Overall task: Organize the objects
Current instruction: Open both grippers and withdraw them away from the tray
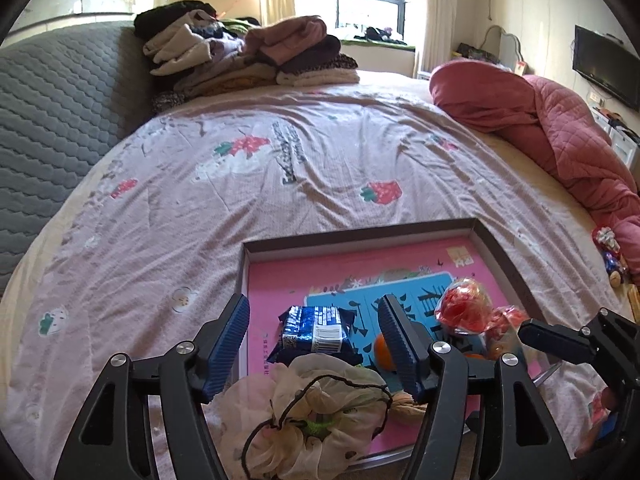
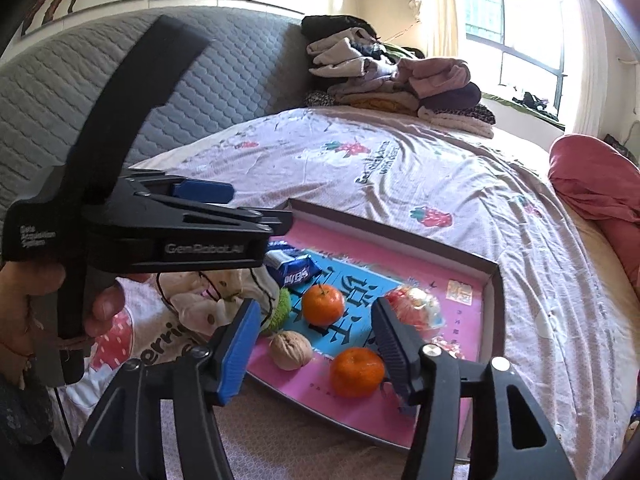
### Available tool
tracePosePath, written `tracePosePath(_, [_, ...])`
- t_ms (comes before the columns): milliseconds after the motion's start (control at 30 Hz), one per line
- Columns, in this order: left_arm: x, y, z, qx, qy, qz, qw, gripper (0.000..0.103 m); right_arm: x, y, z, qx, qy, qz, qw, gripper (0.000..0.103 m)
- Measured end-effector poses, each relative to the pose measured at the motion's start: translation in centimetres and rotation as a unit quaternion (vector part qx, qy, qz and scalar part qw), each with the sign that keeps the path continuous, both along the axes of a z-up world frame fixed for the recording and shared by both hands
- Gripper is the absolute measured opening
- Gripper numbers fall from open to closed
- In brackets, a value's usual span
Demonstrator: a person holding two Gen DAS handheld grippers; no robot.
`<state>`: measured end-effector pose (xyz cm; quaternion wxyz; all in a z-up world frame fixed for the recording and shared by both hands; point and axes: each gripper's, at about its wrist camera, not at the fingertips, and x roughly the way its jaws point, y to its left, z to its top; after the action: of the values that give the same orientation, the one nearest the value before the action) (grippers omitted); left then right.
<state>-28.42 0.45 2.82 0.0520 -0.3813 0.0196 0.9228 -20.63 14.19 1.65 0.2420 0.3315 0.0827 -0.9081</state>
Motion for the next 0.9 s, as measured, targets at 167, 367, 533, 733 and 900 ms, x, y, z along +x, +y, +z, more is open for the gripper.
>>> tracePosePath(167, [1.3,0.0,1.8,0.002,0.019,0.005,0.9998,0.068,0.3,0.8,1.2,-0.013,0.012,-0.014,1.0,0.063])
tracePosePath(367, [3.6,0.0,4.5,0.005,0.053,0.009,0.9985,0.069,0.9,1.6,2.9,-0.028,0.032,-0.023,0.999,0.067])
tracePosePath(533, [5.2,0.2,6.4,0.002,0.072,0.008,0.9974,0.071,1.5,2.6,4.4,-0.045,0.045,-0.032,0.997,0.068])
tracePosePath(733, [7.1,0.5,8.4,-0.005,0.091,0.004,0.9958,0.073,2.6,3.6,6.2,-0.049,0.073,-0.045,0.995,0.07])
tracePosePath(900, [8.9,0.6,9.6,-0.01,0.1,0.003,0.995,0.074,3.7,4.5,7.9,-0.053,0.097,-0.058,0.992,0.075])
